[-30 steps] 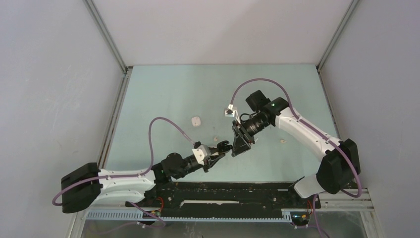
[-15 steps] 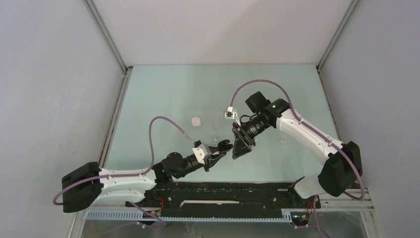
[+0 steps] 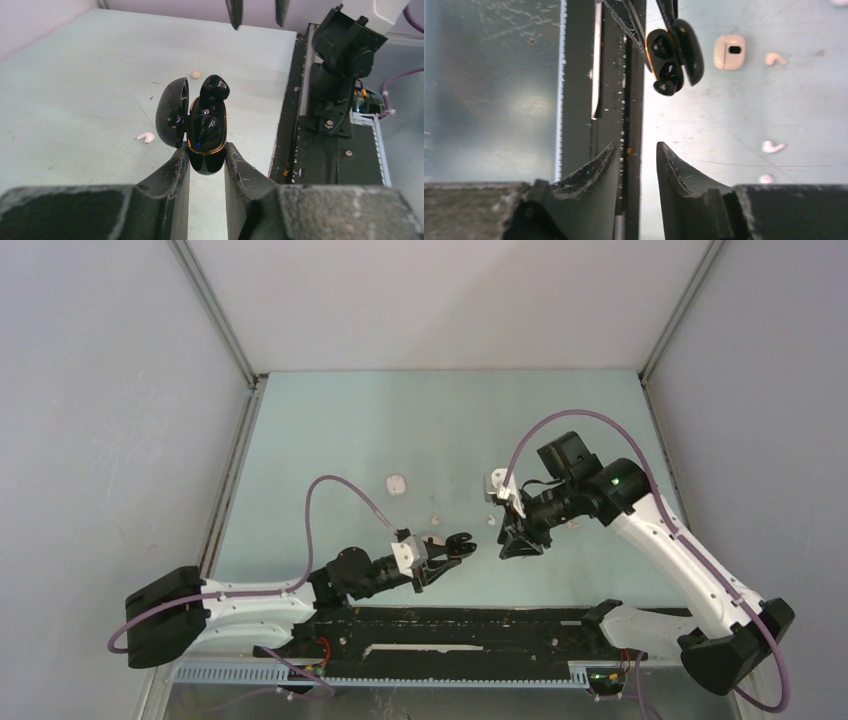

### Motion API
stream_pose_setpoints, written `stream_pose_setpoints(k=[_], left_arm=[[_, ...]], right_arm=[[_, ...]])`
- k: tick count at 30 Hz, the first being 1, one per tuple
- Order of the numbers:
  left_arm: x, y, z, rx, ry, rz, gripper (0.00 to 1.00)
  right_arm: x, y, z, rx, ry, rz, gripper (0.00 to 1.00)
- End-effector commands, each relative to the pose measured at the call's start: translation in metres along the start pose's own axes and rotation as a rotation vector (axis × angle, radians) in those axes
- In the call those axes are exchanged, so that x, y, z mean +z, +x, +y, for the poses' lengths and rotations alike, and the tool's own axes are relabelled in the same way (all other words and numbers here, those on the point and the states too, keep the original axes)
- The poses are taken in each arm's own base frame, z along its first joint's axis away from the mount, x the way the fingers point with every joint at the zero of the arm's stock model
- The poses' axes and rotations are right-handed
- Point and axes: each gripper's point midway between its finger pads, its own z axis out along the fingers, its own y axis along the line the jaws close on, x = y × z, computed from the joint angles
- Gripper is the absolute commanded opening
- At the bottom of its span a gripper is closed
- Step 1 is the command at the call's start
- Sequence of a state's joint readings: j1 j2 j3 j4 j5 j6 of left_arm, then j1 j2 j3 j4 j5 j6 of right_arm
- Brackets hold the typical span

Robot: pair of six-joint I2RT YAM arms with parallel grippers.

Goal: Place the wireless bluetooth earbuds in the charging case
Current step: Place the earbud in the charging case.

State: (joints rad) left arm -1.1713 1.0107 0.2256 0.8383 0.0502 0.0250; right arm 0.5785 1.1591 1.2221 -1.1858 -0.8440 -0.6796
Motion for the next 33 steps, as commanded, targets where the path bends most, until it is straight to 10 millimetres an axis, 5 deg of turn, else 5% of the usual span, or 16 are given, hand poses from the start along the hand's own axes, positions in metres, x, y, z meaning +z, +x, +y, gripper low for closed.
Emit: stream_pose_setpoints(k=[1, 6, 19, 33], left_arm=[[0.005, -0.014, -0.017, -0.014, 0.093, -0.050, 0.00], [0.009, -0.017, -0.022, -0.041, 0.115, -0.049, 0.00], [0.011, -0.019, -0.028, -0.040, 0.152, -0.053, 0.00], [0.012, -0.022, -0.029, -0.035, 0.158, -0.059, 0.00]], right_arm=[[-0.006, -0.013, -0.024, -0.267, 0.110, 0.004, 0.35], [0.004, -0.024, -0.034, -0.283, 0.128, -0.007, 0.42], [0.029, -0.009, -0.032, -0.274, 0.084, 0.083, 0.63], [0.049, -0.006, -0.030, -0.275, 0.052, 0.120, 0.65]])
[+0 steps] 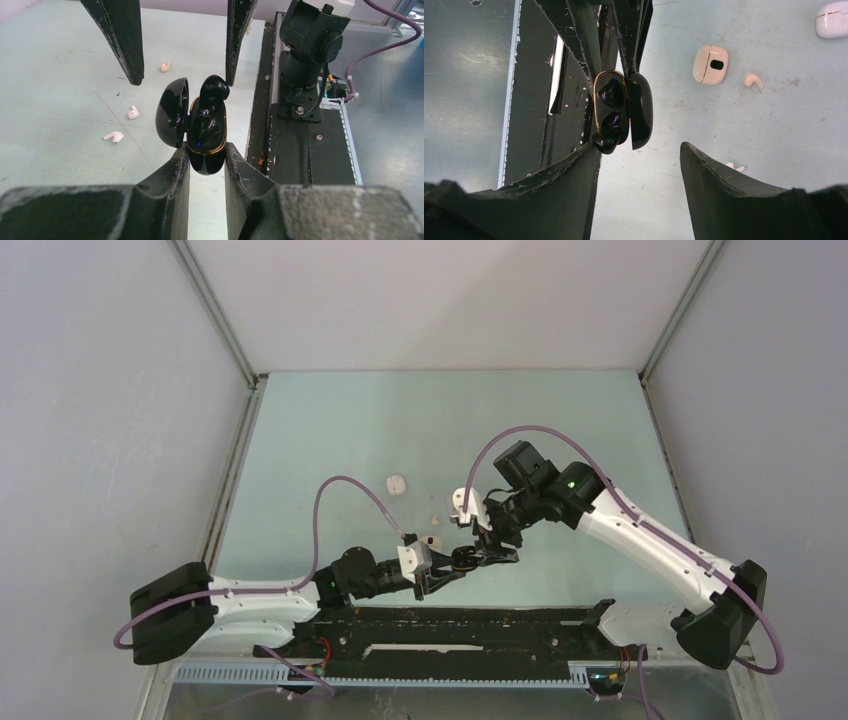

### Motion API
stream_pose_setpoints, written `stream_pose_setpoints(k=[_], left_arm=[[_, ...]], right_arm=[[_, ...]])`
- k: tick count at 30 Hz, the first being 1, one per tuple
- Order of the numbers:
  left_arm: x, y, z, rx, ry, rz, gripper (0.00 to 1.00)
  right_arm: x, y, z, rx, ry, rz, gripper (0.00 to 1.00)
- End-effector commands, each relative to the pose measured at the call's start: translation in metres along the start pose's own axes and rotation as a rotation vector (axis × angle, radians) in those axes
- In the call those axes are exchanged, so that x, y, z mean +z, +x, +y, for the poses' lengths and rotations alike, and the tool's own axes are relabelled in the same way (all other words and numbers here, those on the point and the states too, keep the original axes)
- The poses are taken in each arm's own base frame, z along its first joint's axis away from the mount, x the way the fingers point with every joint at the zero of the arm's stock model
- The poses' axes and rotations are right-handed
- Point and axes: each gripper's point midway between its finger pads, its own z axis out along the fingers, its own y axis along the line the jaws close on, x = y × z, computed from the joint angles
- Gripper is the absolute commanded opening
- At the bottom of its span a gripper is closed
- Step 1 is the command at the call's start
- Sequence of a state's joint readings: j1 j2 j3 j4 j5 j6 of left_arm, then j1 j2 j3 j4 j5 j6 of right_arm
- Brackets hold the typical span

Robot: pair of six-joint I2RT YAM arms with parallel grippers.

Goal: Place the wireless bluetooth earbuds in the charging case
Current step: Place the earbud in the charging case.

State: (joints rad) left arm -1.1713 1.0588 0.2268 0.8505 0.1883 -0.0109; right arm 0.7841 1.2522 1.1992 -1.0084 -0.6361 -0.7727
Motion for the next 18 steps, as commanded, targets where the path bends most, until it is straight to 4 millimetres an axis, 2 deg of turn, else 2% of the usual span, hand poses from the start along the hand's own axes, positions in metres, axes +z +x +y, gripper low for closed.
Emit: stream_pose_setpoints(k=[1, 18], left_arm=[[0.010, -0.034, -0.004, 0.011, 0.024, -0.091, 0.00], [0.010, -0.031, -0.006, 0.002, 0.037, -0.084, 0.00]], right_arm=[[0.004, -0.005, -0.007, 0.000, 0.022, -0.010, 0.65], [0.016, -0.011, -0.012, 0.081, 0.016, -0.027, 0.64]])
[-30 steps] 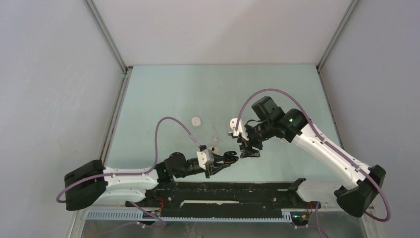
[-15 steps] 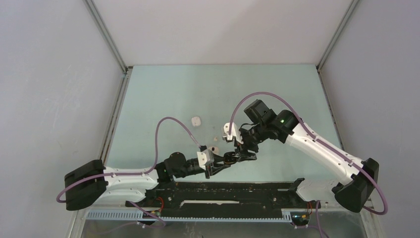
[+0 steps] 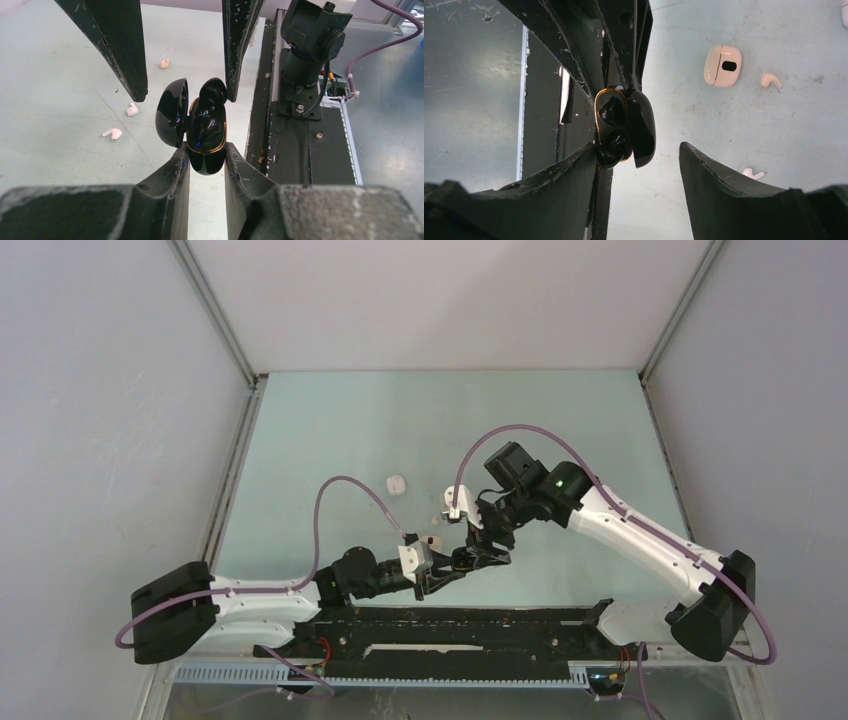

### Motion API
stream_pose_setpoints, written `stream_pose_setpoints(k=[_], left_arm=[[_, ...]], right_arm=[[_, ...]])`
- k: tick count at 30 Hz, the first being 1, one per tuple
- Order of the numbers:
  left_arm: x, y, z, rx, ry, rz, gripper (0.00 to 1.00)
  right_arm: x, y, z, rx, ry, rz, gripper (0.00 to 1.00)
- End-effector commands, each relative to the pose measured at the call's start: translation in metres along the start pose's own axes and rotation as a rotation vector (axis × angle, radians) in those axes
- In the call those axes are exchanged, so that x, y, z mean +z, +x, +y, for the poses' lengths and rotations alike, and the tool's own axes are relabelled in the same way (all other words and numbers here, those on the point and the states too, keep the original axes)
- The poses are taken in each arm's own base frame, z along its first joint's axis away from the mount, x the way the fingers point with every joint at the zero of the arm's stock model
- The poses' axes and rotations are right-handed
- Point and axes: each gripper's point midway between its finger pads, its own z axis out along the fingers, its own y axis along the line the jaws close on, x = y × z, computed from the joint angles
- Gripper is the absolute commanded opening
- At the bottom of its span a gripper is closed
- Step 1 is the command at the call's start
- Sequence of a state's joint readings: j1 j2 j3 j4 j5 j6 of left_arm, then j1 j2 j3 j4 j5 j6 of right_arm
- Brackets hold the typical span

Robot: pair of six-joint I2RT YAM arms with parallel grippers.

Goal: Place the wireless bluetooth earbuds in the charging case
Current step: Place the earbud in the charging case, then close the charging case.

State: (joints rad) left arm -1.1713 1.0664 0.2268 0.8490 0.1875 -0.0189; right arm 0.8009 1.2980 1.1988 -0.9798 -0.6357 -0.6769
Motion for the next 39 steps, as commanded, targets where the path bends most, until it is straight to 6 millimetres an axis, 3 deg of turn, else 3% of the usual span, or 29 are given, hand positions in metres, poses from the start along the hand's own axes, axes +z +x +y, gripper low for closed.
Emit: stream_pose_setpoints(k=[1, 9, 12, 15, 17, 19, 28, 32, 39], left_arm=[[0.010, -0.034, -0.007, 0.012, 0.039, -0.092, 0.00], [0.009, -0.032, -0.006, 0.009, 0.038, -0.093, 0.00], [0.010, -0.029, -0.006, 0.006, 0.037, -0.088, 0.00], [0.010, -0.028, -0.006, 0.006, 0.035, -0.086, 0.00], [0.009, -0.028, -0.006, 0.007, 0.034, -0.085, 0.00], [0.009, -0.029, -0.006, 0.007, 0.033, -0.088, 0.00], [0.007, -0.031, -0.006, 0.000, 0.031, -0.105, 0.00], [0.007, -0.030, -0.006, -0.003, 0.028, -0.104, 0.00], [0.006, -0.028, 0.000, -0.011, -0.003, -0.103, 0.00]], right_arm=[[0.004, -0.013, -0.011, -0.014, 0.035, -0.041, 0.64], [0.006, -0.017, -0.013, 0.012, 0.030, -0.058, 0.64], [-0.002, -0.035, -0.003, 0.059, -0.042, -0.143, 0.66], [-0.027, -0.068, 0.008, 0.146, -0.168, -0.312, 0.68], [-0.037, -0.077, 0.011, 0.184, -0.211, -0.360, 0.70], [-0.039, -0.074, 0.009, 0.184, -0.198, -0.353, 0.71], [-0.022, -0.023, -0.005, 0.136, -0.067, -0.187, 0.72], [-0.015, -0.015, -0.010, 0.131, -0.048, -0.165, 0.76], [0.002, -0.011, 0.009, 0.126, -0.148, -0.118, 0.79]])
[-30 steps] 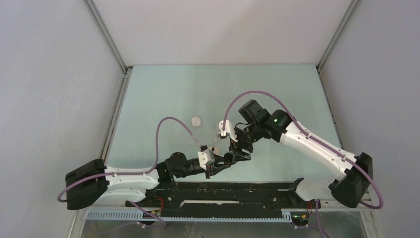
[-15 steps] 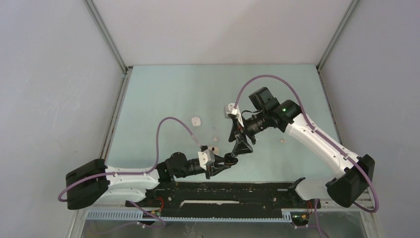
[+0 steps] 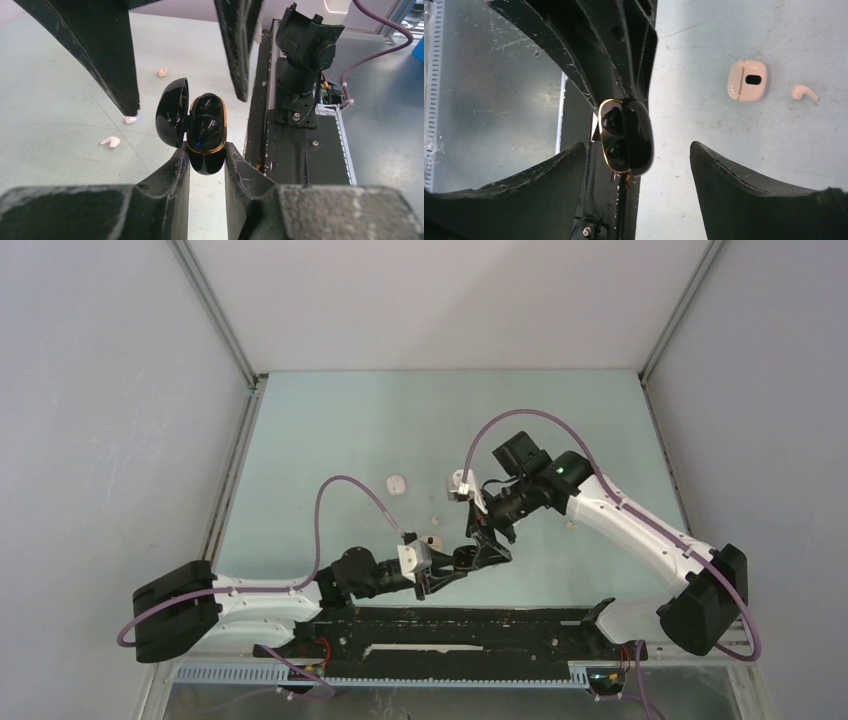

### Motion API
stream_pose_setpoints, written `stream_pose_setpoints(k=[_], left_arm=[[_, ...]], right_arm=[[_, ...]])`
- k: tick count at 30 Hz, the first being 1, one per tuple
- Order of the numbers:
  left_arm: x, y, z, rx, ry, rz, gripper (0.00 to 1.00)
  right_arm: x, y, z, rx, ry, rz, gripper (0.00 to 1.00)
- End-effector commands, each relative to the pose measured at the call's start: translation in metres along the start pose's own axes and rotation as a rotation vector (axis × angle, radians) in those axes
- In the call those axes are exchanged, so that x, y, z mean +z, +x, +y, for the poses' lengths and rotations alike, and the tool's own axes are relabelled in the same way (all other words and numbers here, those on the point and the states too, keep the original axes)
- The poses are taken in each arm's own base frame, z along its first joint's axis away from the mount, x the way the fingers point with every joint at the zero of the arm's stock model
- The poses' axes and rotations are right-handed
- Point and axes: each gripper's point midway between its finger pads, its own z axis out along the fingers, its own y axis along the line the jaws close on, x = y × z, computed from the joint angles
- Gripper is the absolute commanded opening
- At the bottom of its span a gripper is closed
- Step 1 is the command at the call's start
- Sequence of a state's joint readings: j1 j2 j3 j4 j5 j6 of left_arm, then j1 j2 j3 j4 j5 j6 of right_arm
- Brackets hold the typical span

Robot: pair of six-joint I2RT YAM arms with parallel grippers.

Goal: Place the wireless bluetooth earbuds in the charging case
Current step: Close the charging case.

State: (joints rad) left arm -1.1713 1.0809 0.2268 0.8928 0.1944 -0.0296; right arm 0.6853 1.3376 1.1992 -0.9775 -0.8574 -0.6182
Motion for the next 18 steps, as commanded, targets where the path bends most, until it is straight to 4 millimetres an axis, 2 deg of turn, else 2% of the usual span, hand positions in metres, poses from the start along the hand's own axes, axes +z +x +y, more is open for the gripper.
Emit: stream_pose_setpoints(k=[1, 5, 7, 9, 11, 12, 14, 16, 18], left_arm=[[0.004, -0.022, 0.002, -0.009, -0.019, -0.073, 0.00], [0.004, -0.015, 0.013, -0.042, -0.084, -0.055, 0.00], [0.004, -0.009, 0.017, -0.061, -0.102, -0.036, 0.00], [0.005, -0.004, 0.019, -0.081, -0.112, -0.023, 0.00], [0.006, 0.001, 0.023, -0.107, -0.130, -0.010, 0.00], [0.006, 0.004, 0.024, -0.112, -0.135, -0.003, 0.00], [0.009, 0.008, 0.025, -0.127, -0.143, 0.009, 0.00], [0.013, 0.011, 0.024, -0.132, -0.131, 0.024, 0.00], [0.018, 0.011, 0.020, -0.131, -0.106, 0.030, 0.00]], right_arm=[[0.010, 0.001, 0.011, -0.034, -0.043, 0.029, 0.79], [0.009, 0.003, 0.024, -0.083, 0.013, 0.087, 0.79], [-0.003, 0.007, 0.016, -0.106, 0.116, 0.121, 0.79], [-0.024, 0.005, 0.001, -0.133, 0.264, 0.132, 0.79], [-0.055, -0.005, -0.001, -0.135, 0.362, 0.055, 0.79], [-0.072, -0.008, -0.009, -0.101, 0.428, 0.010, 0.80], [-0.097, -0.007, -0.014, -0.054, 0.496, -0.067, 0.80], [-0.108, 0.000, -0.022, -0.012, 0.541, -0.126, 0.80], [-0.103, 0.006, -0.023, 0.002, 0.491, -0.185, 0.81]])
